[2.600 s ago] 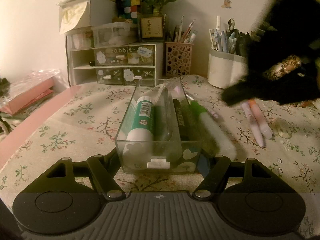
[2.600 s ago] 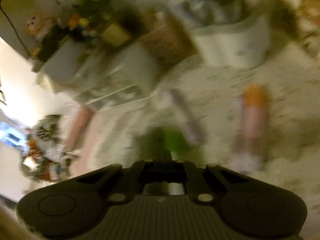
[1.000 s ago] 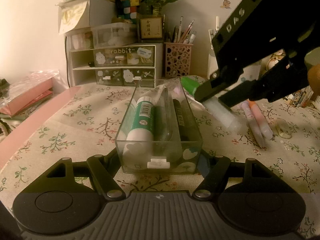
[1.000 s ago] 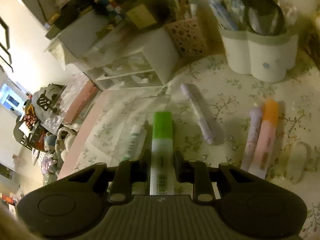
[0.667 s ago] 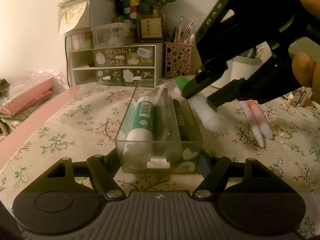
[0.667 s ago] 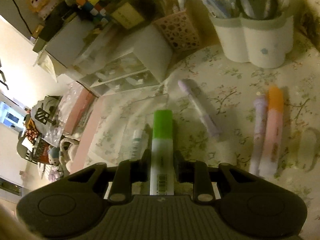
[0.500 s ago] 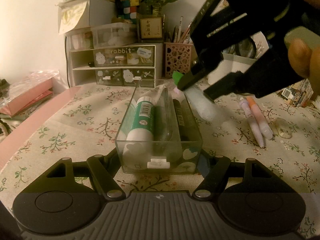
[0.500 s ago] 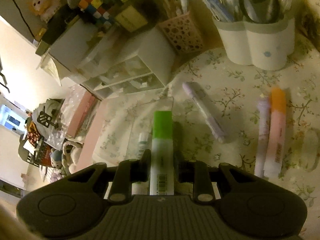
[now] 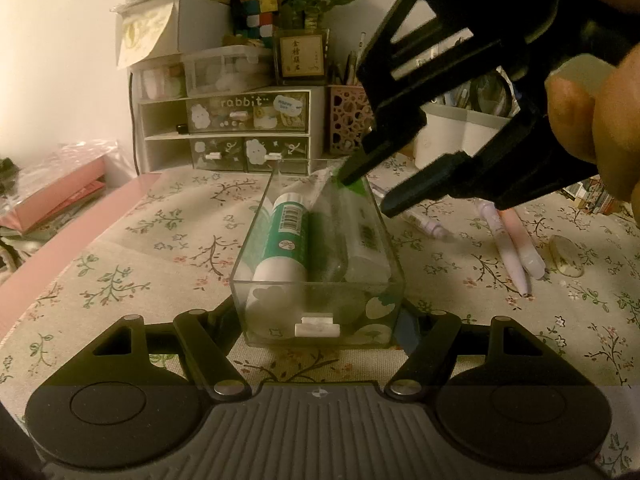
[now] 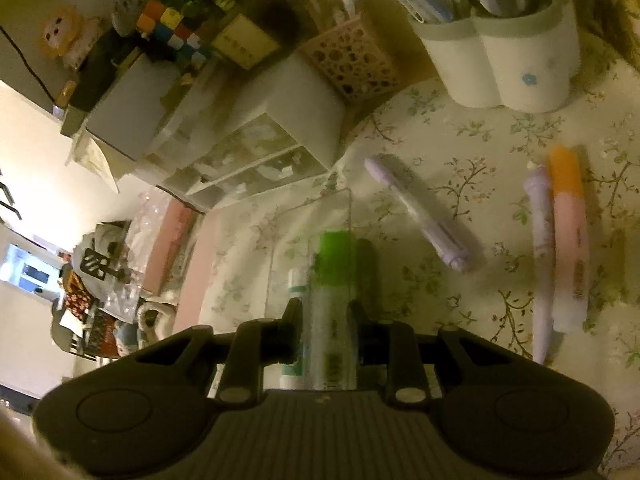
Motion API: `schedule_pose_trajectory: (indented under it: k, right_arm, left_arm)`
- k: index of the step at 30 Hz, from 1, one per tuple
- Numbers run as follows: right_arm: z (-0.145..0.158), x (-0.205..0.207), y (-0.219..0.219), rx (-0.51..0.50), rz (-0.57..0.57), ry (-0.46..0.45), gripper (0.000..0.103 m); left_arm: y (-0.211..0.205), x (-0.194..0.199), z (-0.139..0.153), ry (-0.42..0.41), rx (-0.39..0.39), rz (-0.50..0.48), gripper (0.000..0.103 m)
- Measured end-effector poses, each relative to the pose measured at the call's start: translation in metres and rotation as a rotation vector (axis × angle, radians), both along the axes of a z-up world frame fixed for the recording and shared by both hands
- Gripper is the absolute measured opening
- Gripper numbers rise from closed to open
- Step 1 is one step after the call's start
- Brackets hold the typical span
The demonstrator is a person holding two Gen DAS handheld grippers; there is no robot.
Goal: Organize stationery
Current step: 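Lower the green highlighter into the clear box and open the right tool, then grasp the orange-capped pink highlighter with the right tool and lift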
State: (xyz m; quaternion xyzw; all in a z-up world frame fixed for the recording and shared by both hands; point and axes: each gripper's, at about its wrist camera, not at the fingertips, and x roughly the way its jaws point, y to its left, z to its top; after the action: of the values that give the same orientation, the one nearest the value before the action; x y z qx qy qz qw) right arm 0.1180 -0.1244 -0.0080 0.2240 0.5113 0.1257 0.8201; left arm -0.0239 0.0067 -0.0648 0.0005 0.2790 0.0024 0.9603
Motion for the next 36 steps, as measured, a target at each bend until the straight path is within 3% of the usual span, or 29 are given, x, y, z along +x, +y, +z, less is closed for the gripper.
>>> schedule_pose_trajectory:
  k: [7, 10, 15, 22, 30, 36]
  right_arm:
    - [0.002, -0.006, -0.001, -0.078, 0.025, -0.052, 0.024]
    - [0.002, -0.008, -0.013, -0.067, 0.006, -0.061, 0.024]
    - [0.007, -0.016, -0.051, -0.116, -0.072, -0.098, 0.024]
    - [0.004, -0.020, -0.124, -0.179, -0.249, -0.071, 0.024]
    - [-0.003, -0.015, -0.112, -0.267, -0.164, -0.059, 0.024]
    - [-0.013, 0.004, -0.085, -0.375, -0.085, -0.056, 0.032]
  left_arm:
    - [0.000, 0.000, 0.000, 0.000, 0.000, 0.000, 0.072]
    - [0.000, 0.000, 0.000, 0.000, 0.000, 0.000, 0.072]
    - [-0.001, 0.001, 0.000, 0.000, -0.002, -0.001, 0.072]
    - [-0.002, 0.002, 0.000, 0.000, 0.001, 0.002, 0.072]
    - [-0.002, 0.002, 0.000, 0.000, 0.001, 0.001, 0.072]
    - [-0.002, 0.002, 0.000, 0.000, 0.001, 0.001, 0.072]
